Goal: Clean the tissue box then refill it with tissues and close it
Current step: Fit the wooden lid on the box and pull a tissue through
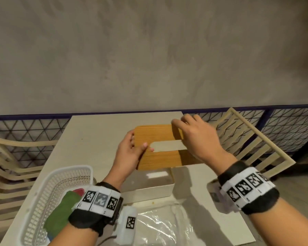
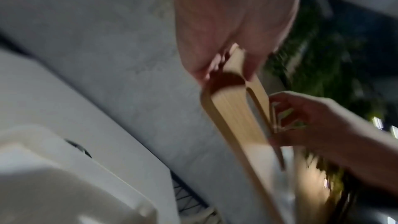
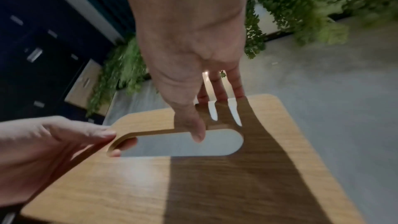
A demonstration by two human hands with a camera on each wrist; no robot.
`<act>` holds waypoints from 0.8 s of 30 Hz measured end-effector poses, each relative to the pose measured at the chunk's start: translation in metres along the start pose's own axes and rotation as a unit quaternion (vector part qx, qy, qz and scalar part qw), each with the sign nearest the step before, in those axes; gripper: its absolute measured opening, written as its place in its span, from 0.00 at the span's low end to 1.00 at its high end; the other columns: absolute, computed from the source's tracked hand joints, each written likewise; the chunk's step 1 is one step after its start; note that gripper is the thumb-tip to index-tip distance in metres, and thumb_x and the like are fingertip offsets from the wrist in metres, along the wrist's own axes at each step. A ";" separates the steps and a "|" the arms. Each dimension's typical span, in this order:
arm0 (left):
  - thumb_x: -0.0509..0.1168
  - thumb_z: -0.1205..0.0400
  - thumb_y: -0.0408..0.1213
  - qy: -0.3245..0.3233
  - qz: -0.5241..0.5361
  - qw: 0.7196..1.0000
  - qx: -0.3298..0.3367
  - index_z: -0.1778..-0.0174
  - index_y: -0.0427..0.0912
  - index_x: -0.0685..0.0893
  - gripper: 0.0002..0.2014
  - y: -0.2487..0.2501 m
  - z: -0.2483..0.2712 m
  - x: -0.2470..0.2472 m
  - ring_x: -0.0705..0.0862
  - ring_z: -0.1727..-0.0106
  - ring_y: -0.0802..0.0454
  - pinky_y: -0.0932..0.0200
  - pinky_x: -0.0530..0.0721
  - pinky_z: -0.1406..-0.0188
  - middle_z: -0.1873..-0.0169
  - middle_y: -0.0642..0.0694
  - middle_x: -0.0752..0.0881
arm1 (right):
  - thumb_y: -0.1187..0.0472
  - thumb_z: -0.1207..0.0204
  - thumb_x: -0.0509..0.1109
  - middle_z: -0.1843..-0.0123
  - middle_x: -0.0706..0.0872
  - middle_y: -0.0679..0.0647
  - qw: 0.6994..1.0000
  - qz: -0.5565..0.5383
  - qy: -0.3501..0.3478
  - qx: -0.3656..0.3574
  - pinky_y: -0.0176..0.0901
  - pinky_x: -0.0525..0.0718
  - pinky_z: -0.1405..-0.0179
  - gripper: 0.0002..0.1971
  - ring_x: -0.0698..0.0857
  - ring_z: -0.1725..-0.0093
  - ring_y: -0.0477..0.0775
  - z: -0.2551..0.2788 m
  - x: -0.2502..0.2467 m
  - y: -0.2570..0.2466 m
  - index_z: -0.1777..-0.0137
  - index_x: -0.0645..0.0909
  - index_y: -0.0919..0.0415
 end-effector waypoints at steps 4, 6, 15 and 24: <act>0.62 0.19 0.33 0.144 0.045 0.988 -0.024 0.45 0.60 0.76 0.15 -0.003 0.014 -0.048 0.89 0.50 0.48 0.45 0.87 0.50 0.49 0.43 0.88 | 0.56 0.30 0.76 0.28 0.71 0.52 0.961 -0.201 0.001 0.190 0.53 0.74 0.33 0.34 0.68 0.29 0.56 -0.007 0.019 -0.017 0.25 0.66 0.50; 0.62 0.18 0.34 0.183 0.033 0.978 -0.091 0.38 0.53 0.73 0.14 -0.029 0.015 -0.072 0.87 0.47 0.41 0.39 0.85 0.48 0.46 0.38 0.87 | 0.54 0.28 0.74 0.28 0.72 0.54 0.888 -0.340 -0.083 0.298 0.52 0.75 0.33 0.34 0.71 0.31 0.56 0.004 0.057 -0.027 0.24 0.64 0.53; 0.66 0.21 0.37 0.190 -0.191 0.919 -0.287 0.42 0.34 0.76 0.15 -0.134 0.005 -0.083 0.81 0.44 0.37 0.50 0.79 0.49 0.44 0.34 0.83 | 0.56 0.28 0.73 0.41 0.83 0.62 0.781 -0.353 -0.237 0.457 0.50 0.83 0.44 0.20 0.81 0.42 0.63 0.062 0.180 -0.059 0.40 0.78 0.66; 0.67 0.23 0.45 0.146 -0.282 0.901 -0.295 0.36 0.40 0.79 0.22 -0.169 -0.007 -0.065 0.81 0.40 0.36 0.44 0.80 0.41 0.39 0.35 0.82 | 0.62 0.20 0.65 0.34 0.74 0.62 0.829 -0.287 -0.164 0.451 0.48 0.72 0.41 0.19 0.68 0.36 0.61 0.077 0.186 -0.051 0.30 0.71 0.64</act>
Point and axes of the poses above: each hand's wrist, its own z-axis away from the middle knuckle, its own x-axis out of the palm, y = z × x, the point moved 5 cm from there along -z, towards the middle knuckle
